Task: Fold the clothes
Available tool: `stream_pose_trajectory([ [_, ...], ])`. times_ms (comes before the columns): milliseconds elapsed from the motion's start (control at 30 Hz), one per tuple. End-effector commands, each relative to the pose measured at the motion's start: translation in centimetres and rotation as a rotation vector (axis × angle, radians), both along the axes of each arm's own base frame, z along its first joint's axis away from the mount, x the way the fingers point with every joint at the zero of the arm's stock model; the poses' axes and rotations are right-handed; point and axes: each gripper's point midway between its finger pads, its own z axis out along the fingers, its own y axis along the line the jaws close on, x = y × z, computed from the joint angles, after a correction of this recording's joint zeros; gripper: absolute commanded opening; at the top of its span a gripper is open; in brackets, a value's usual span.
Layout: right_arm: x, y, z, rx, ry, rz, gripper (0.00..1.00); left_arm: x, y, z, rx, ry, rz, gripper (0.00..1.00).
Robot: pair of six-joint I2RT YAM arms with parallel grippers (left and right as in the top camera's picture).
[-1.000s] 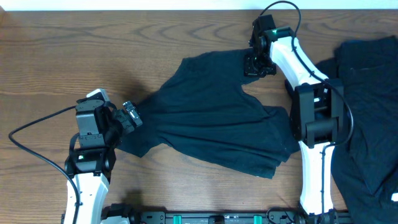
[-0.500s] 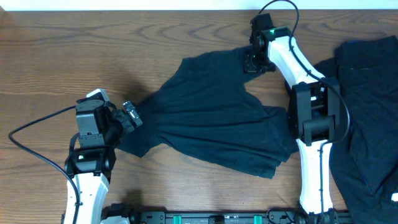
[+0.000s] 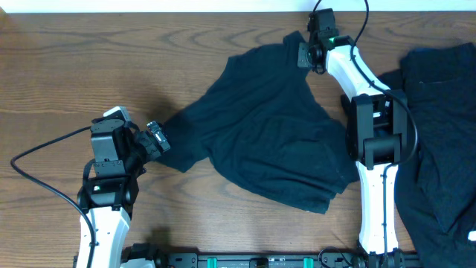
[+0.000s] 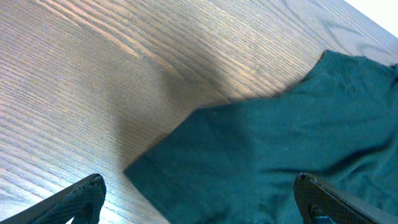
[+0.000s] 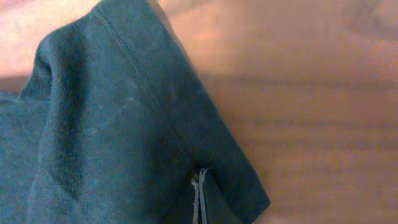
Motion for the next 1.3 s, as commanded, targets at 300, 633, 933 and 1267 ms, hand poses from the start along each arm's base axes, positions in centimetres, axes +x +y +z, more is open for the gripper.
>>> stream_pose_trajectory([
  [300,2.3,-0.5,2.3,-0.053,-0.032,0.082,0.01,0.0,0.2,0.0,0.007,0.000,0.008,0.98],
  [633,-3.8,-4.7,17.8,-0.051,0.053,-0.083,0.01,0.0,0.2,0.0,0.007,0.000,0.008,0.98],
  [933,-12.9,-9.6,15.2,0.031,0.449,-0.094,0.01,0.0,0.2,0.0,0.007,0.000,0.008,0.98],
  [1267,-17.6,-8.0,9.0,0.152,0.715,0.071,0.01,0.0,0.2,0.0,0.007,0.000,0.008,0.98],
])
